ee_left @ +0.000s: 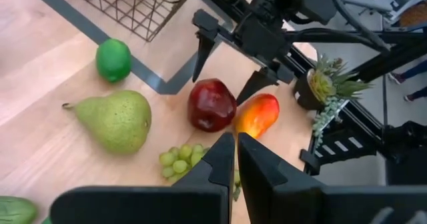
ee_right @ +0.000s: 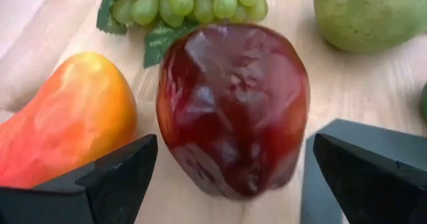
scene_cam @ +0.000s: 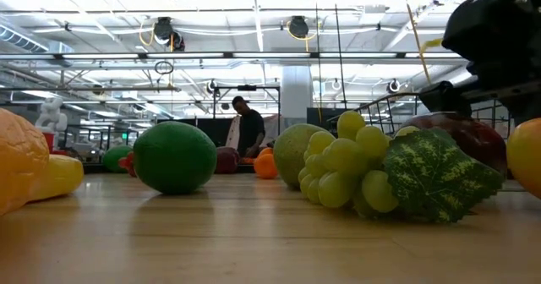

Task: Build produce basket
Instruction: Put the bottom red apple into the wire basket

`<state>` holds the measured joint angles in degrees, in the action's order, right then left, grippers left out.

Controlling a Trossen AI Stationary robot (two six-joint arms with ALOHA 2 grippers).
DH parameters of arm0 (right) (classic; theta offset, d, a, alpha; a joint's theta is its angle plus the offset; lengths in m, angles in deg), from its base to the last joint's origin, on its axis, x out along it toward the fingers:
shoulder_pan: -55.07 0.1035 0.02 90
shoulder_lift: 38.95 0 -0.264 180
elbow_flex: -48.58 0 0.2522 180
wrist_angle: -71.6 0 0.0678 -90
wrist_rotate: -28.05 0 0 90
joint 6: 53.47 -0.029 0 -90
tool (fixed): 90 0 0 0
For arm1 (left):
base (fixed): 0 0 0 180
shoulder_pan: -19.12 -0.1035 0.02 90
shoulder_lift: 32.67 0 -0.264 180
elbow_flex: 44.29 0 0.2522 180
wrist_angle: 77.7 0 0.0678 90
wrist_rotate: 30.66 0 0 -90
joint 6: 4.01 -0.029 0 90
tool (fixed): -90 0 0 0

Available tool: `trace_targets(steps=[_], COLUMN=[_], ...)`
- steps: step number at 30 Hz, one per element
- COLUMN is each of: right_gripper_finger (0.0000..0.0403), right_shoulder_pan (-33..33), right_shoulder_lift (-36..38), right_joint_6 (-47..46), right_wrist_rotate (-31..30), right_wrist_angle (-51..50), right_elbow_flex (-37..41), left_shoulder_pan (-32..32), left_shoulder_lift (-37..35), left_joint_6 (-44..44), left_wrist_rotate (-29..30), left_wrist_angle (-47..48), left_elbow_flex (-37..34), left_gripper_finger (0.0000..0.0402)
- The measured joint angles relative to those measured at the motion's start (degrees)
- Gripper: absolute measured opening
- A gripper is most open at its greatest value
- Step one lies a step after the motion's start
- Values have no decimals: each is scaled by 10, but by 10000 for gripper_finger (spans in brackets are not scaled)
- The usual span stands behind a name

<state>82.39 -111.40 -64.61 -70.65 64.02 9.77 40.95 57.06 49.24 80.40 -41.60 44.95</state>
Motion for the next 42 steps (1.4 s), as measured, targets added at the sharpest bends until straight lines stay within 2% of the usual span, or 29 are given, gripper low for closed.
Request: trace_targets(steps=[10,18,24,30,42], right_gripper_finger=[392,355,351,353,354], right_shoulder_pan=[0,0,0,0,-20], right_shoulder_lift=[-80,-110,-75,-6,91], right_joint_6=[-3,-49,-90,-130,-160], right_wrist_rotate=[0,-1,-1,-4,-21], right_wrist_angle=[122,176,176,158,88], right_elbow_flex=[10,10,10,-3,-127], left_shoulder_pan=[-1,1,3,3,-1], left_shoulder_lift=[0,0,0,0,0], left_joint_6=[9,10,-2,-12,-42], left_wrist_rotate=[0,0,0,-1,-1], left_wrist_angle=[2,2,8,40,109], left_elbow_flex=[0,0,0,-1,-1], left_gripper_finger=[21,21,21,21,21])
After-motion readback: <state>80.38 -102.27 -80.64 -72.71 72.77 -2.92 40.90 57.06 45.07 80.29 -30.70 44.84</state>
